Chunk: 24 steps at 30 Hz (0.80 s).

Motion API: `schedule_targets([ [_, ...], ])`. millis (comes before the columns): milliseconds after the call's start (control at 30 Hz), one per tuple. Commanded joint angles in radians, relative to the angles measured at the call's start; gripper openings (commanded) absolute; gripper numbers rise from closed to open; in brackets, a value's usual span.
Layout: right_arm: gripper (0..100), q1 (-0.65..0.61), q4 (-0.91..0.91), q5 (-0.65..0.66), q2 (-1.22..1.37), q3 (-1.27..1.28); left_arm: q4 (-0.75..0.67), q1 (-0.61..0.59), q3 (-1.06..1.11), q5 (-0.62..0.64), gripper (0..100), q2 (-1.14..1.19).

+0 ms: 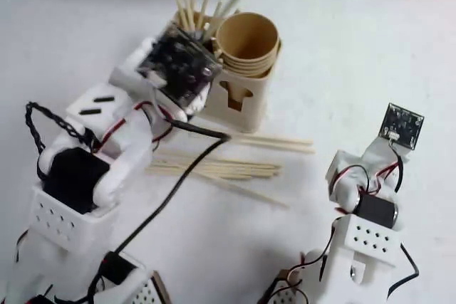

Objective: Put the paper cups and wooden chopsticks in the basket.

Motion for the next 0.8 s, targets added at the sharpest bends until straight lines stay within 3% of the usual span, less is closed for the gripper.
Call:
schedule_targets([
  [0, 1.8, 0.008, -0.012, 0.008, -0.018, -0.006, -0.219, 0.002, -0.037, 0.106, 2, -0.025],
  [467, 1.8, 0.010, -0.010, 0.011, -0.019, -0.006, -0.554, -0.108, -0.040, 0.160, 2, 0.295],
  [767, 1.8, 0.010, -0.010, 0.012, -0.019, -0.006, -0.582, -0.191, -0.041, 0.160, 2, 0.476],
])
